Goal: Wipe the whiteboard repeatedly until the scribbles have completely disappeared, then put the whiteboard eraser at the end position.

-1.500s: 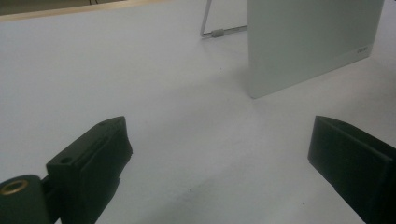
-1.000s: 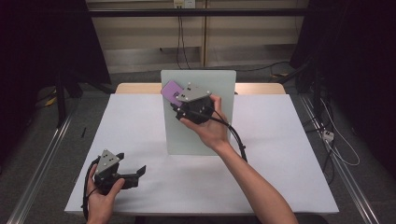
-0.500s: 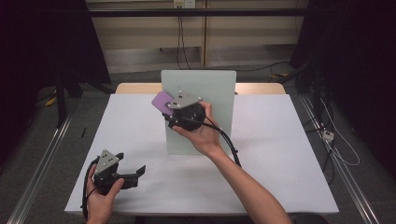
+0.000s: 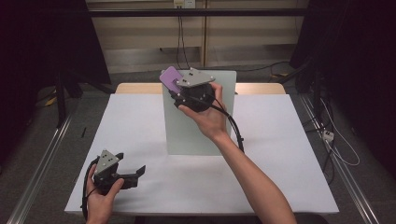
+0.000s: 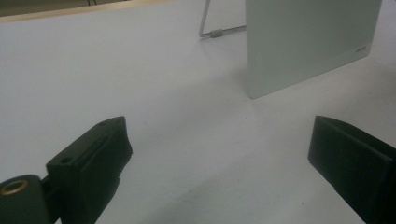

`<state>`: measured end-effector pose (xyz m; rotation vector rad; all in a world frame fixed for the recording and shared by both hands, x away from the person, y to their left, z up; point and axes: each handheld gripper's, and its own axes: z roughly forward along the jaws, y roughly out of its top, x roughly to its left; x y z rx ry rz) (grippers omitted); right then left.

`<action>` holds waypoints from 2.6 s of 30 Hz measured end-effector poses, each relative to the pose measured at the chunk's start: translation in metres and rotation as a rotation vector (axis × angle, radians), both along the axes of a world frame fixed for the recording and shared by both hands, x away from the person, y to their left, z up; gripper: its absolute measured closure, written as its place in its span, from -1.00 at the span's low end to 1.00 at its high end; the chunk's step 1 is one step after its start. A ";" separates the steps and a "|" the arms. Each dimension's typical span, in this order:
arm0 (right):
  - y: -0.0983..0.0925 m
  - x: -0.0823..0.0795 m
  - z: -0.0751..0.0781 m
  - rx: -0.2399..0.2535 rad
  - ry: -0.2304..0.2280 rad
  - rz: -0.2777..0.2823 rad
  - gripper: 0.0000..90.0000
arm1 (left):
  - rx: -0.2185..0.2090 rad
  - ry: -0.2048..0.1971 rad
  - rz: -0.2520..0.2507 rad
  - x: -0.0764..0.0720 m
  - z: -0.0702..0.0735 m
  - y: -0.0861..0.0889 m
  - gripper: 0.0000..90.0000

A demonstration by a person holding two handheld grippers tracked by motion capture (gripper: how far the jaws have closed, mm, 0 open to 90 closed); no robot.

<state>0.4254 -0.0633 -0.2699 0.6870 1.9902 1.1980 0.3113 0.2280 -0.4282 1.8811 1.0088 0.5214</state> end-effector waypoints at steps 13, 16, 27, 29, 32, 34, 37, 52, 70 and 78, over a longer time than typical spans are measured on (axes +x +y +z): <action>0.024 -0.003 -0.023 -0.060 0.032 0.050 -0.07 | 0.001 0.002 -0.001 0.000 0.000 -0.001 -0.88; 0.029 -0.006 -0.034 -0.065 0.055 0.081 -0.08 | 0.003 0.003 -0.001 0.000 0.000 -0.001 -0.88; 0.030 -0.019 -0.068 -0.048 0.112 0.157 -0.08 | 0.003 0.007 -0.001 0.001 -0.001 -0.001 -0.88; 0.026 -0.023 -0.071 -0.027 0.114 0.167 -0.08 | 0.003 0.006 0.001 0.001 -0.001 -0.001 -0.88; 0.016 -0.028 -0.070 0.005 0.108 0.169 -0.08 | 0.004 0.001 0.001 0.000 -0.001 -0.001 -0.88; 0.009 -0.032 -0.068 0.026 0.103 0.165 -0.08 | 0.003 0.003 0.002 0.000 -0.001 -0.001 -0.88; -0.002 -0.037 -0.066 0.030 0.100 0.161 -0.08 | 0.005 0.005 -0.002 0.001 -0.001 -0.002 -0.88; -0.042 -0.057 -0.075 0.064 0.131 0.160 -0.08 | 0.002 0.003 -0.009 0.002 -0.001 0.000 -0.88; -0.069 -0.065 -0.080 0.016 0.188 0.130 -0.08 | 0.012 0.002 -0.015 0.005 -0.001 -0.005 -0.88; -0.083 -0.065 -0.080 0.020 0.230 0.145 -0.08 | -0.003 0.012 0.001 0.006 -0.003 -0.001 -0.88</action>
